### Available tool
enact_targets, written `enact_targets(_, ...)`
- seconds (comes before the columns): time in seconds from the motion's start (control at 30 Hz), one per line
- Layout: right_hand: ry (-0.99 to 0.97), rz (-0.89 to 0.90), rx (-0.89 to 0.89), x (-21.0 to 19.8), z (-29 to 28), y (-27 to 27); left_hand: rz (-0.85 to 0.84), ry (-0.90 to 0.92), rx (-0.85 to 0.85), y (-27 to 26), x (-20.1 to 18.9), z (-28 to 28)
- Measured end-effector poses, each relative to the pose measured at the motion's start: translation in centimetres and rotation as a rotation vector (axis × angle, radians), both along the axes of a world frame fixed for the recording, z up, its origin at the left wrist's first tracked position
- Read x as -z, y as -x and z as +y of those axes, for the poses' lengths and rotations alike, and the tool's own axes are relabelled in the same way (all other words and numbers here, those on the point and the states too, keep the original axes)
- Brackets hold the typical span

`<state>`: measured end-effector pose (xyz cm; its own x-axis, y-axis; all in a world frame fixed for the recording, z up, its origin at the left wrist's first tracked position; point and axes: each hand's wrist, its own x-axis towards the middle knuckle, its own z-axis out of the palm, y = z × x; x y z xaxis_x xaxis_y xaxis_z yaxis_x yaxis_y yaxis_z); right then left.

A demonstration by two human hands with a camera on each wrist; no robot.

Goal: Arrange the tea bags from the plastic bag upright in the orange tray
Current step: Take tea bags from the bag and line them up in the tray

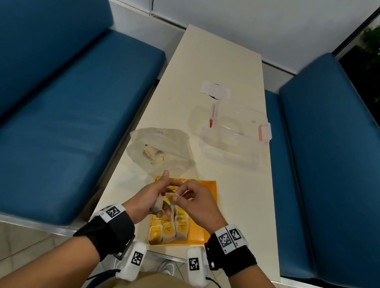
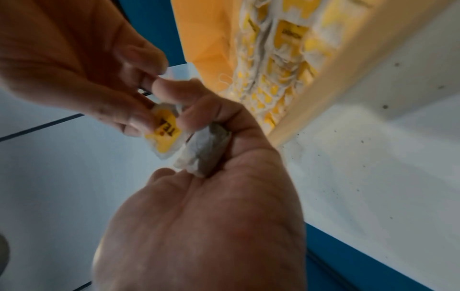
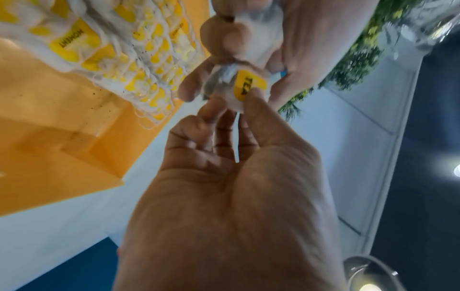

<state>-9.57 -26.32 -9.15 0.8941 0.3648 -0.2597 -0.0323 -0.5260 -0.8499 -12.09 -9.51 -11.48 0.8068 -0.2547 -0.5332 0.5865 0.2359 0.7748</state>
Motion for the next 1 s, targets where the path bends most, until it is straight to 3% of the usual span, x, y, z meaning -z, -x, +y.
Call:
enact_targets(0.17,-0.128,0.104,0.143,-0.1,-0.9,-0.7,-0.231,-0.198,0.034,0.5,0.1,0.9)
enact_targets(0.4,-0.113,0.11,0.148,0.0,-1.2,-1.1,-0.329,-0.366,-0.018,0.2,0.7,0.3)
enact_targets(0.67,0.042,-0.066,0.102,-1.5,-2.1,-1.8,-0.367,-0.376,-0.046,0.2,0.6,0.7)
enact_targets(0.8,0.411,-0.118,-0.079,-1.7,-2.9,-2.6,-0.356,-0.414,-0.084,0.2,1.0,1.8)
enact_targets(1.0,0.202,-0.007,-0.009,-2.3,-3.0,-2.4,-0.46,-0.481,0.151,0.4,-0.1,0.8)
